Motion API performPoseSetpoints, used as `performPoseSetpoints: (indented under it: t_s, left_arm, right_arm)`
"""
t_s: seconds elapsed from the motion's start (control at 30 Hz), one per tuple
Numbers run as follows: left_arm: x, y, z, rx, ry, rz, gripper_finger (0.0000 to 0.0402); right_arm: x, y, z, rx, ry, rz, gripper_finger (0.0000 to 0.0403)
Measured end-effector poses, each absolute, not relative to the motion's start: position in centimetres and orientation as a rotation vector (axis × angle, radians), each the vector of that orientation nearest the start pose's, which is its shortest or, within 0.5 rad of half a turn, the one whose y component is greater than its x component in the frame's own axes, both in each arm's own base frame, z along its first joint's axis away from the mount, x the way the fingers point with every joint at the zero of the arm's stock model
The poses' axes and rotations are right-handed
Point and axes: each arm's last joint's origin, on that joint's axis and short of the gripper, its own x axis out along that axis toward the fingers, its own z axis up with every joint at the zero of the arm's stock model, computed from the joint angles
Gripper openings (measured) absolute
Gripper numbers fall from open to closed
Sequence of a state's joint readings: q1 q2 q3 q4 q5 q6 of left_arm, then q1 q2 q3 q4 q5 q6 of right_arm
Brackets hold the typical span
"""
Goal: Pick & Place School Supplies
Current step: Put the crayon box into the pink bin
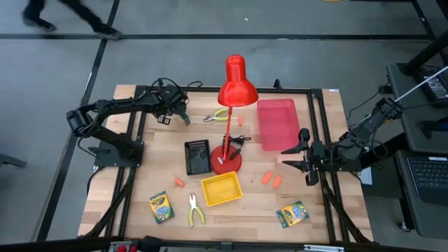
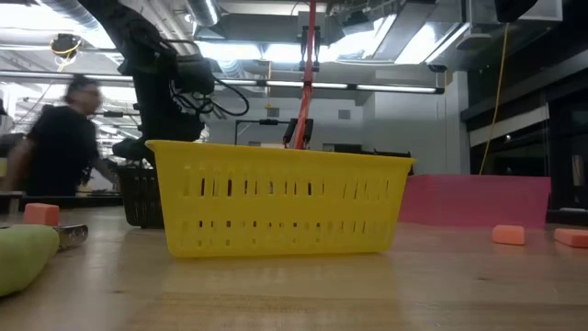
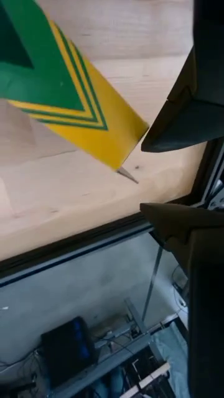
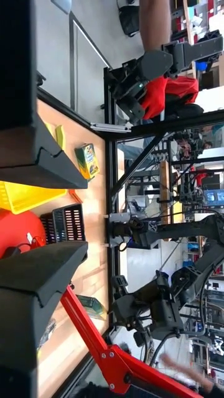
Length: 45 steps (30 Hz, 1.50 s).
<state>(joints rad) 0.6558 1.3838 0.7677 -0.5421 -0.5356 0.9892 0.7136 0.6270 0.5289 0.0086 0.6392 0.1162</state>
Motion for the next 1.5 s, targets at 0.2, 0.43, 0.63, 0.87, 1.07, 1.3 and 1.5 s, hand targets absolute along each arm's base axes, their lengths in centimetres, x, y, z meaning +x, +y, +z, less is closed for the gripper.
performPoseSetpoints:
  t_s: [0.2, 0.43, 0.63, 0.87, 1.07, 1.3, 1.5]
  left_arm:
    - [18.1, 16.3, 18.5, 0.68, 1.616, 0.355, 0.0141]
    - [18.2, 16.4, 18.6, 0.692, 1.6, 0.326, 0.0141]
    - [18.3, 16.4, 18.6, 0.728, 1.597, 0.295, 0.0141]
    - [18.4, 16.5, 18.6, 0.729, 1.562, 0.272, 0.0141]
    - [18.4, 16.2, 18.5, 0.683, 1.556, 0.28, 0.0141]
    - [19.3, 15.0, 18.5, 0.68, 1.511, 0.245, 0.0141]
    - [19.9, 14.3, 18.4, 0.65, 1.477, 0.252, 0.0141]
  right_arm:
    - [12.2, 8.3, 28.6, 0.055, 0.074, 0.07, 0.015]
    - [12.2, 8.3, 28.7, 0.052, 0.068, 0.071, 0.015]
    - [12.2, 8.3, 28.7, 0.053, 0.067, 0.071, 0.015]
    - [12.2, 8.3, 28.7, 0.057, 0.062, 0.071, 0.015]
    - [12.2, 8.3, 28.7, 0.049, 0.062, 0.071, 0.015]
    - [12.2, 8.3, 28.7, 0.042, 0.062, 0.072, 0.015]
    - [12.2, 8.3, 28.7, 0.042, 0.062, 0.075, 0.015]
